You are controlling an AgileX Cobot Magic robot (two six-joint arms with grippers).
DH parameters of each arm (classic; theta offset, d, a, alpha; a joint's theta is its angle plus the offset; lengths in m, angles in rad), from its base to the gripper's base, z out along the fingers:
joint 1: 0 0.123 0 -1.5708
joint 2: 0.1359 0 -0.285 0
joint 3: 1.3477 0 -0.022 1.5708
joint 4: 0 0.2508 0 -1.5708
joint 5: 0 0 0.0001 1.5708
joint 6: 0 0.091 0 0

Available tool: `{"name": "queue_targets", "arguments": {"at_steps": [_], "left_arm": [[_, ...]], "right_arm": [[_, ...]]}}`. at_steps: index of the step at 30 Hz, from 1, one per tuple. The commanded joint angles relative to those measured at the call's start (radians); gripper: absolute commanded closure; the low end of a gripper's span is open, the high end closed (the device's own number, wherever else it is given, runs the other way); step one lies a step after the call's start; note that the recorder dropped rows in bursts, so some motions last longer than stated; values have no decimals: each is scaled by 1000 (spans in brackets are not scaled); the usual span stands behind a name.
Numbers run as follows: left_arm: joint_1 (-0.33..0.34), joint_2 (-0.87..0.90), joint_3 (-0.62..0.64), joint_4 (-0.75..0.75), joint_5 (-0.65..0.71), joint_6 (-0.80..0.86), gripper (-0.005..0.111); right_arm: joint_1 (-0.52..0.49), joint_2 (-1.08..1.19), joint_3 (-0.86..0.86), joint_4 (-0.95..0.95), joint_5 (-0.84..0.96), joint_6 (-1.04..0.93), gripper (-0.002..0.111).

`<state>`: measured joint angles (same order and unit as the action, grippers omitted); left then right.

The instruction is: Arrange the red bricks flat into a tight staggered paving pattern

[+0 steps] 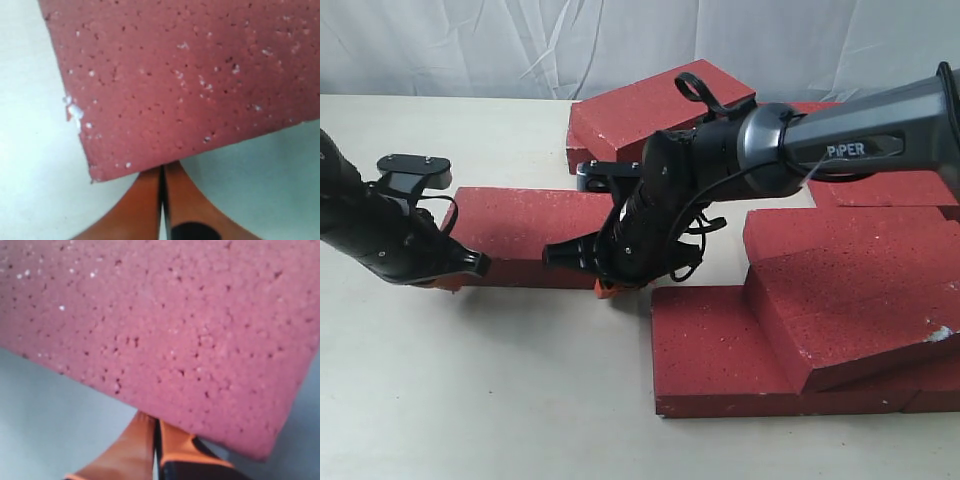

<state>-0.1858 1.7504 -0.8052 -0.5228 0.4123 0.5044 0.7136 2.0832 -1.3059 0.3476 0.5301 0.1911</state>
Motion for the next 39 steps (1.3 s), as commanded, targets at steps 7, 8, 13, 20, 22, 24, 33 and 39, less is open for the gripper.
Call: {"name": "queue_targets", "arguments": {"at_steps": [7, 8, 13, 20, 22, 24, 33, 39], "left_arm": [[-4, 49, -23, -34, -77, 4, 107], [-4, 54, -27, -34, -77, 4, 107], [-4, 82, -51, -36, -77, 4, 107], [-4, 82, -55, -39, -111, 4, 107], [-4, 82, -55, -43, -117, 4, 107], [-4, 82, -55, -46, -122, 4, 107], [-4, 68, -57, -46, -59, 4, 107], [-4, -5, -83, -46, 34, 4, 107]], "right_arm": [[-3, 2, -6, -210, -90, 232, 109], [-6, 3, -6, -219, -91, 234, 109], [-12, 14, -6, -234, -111, 234, 109], [-32, 21, -6, -251, -153, 278, 109], [-37, 21, -6, -249, -159, 281, 109], [-39, 21, -6, -249, -159, 281, 109], [-39, 1, -6, -205, -123, 281, 109], [-39, -61, -6, -227, -49, 281, 109]]}}
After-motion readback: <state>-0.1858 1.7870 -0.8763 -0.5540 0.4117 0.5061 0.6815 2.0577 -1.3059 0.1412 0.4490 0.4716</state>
